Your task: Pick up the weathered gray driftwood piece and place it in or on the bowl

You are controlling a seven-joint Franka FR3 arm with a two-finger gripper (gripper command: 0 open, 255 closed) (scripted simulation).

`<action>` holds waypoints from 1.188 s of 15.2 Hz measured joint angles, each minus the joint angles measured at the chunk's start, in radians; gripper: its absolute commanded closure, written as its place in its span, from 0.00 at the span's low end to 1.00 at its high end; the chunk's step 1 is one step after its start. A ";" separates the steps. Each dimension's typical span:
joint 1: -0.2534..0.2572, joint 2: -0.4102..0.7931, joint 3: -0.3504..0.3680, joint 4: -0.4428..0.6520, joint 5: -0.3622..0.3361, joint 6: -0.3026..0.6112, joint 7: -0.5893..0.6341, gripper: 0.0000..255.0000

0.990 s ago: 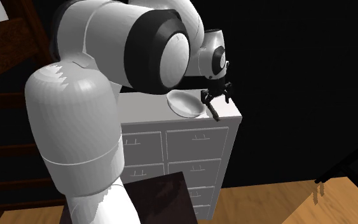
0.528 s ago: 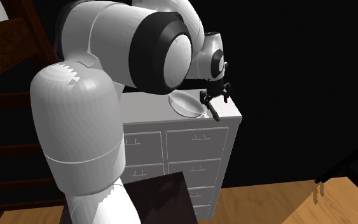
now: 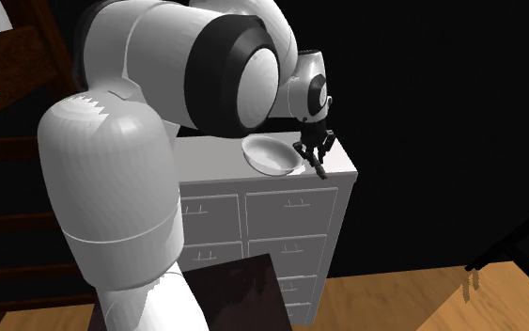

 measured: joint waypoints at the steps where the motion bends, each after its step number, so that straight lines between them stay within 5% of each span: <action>1: 0.000 0.000 0.000 0.000 0.001 -0.002 -0.001 1.00; 18: -0.006 -0.060 0.009 0.106 0.062 -0.175 -0.070 1.00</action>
